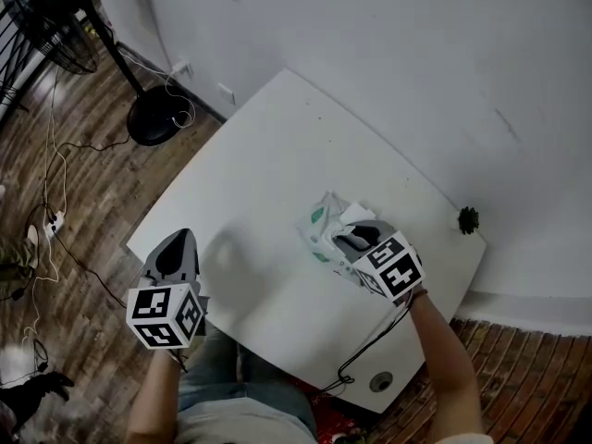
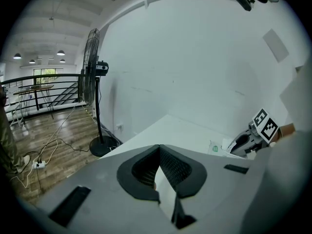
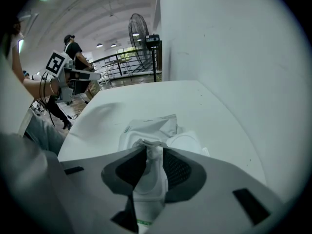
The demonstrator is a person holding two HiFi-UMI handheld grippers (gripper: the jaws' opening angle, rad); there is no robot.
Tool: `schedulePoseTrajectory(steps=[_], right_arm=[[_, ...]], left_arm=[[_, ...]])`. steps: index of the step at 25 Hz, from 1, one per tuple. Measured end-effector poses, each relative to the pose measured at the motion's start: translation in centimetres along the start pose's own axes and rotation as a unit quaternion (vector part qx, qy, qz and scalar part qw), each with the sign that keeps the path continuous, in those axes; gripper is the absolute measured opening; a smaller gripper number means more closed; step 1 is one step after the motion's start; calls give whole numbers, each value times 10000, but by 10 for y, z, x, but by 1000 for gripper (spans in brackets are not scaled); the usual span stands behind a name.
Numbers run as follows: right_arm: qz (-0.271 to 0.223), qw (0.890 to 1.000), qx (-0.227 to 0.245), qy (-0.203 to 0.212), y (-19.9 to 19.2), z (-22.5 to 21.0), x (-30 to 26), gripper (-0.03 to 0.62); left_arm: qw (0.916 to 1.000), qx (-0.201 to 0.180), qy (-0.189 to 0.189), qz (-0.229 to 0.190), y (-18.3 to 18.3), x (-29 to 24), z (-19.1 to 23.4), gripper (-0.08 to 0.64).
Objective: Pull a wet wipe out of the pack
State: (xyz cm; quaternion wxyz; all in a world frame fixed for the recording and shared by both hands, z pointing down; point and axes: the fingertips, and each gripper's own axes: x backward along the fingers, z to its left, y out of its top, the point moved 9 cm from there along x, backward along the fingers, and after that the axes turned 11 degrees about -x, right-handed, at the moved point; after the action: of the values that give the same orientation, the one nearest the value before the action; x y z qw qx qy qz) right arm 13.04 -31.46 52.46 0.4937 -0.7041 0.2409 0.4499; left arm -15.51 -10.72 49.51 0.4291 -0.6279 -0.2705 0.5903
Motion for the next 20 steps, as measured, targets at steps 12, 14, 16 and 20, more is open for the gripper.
schedulePoseTrajectory(steps=[12,14,16,20], right_arm=[[51,9997,-243,69,-3,0,-2,77],[47,9996,-280,72,-4,-1,-2,75],[49,9995,-297,66,-4,0,-1,74],[61,9995,-305,10,-4,0,0,71]], left_arm=[[10000,4,-31,10,0,-2,1,0],[10000,2,-29,3,1,-2,1,0],[10000,3,-26,5,1,-2,2,0],[10000,-4,-23,-3,2,1,2,0]])
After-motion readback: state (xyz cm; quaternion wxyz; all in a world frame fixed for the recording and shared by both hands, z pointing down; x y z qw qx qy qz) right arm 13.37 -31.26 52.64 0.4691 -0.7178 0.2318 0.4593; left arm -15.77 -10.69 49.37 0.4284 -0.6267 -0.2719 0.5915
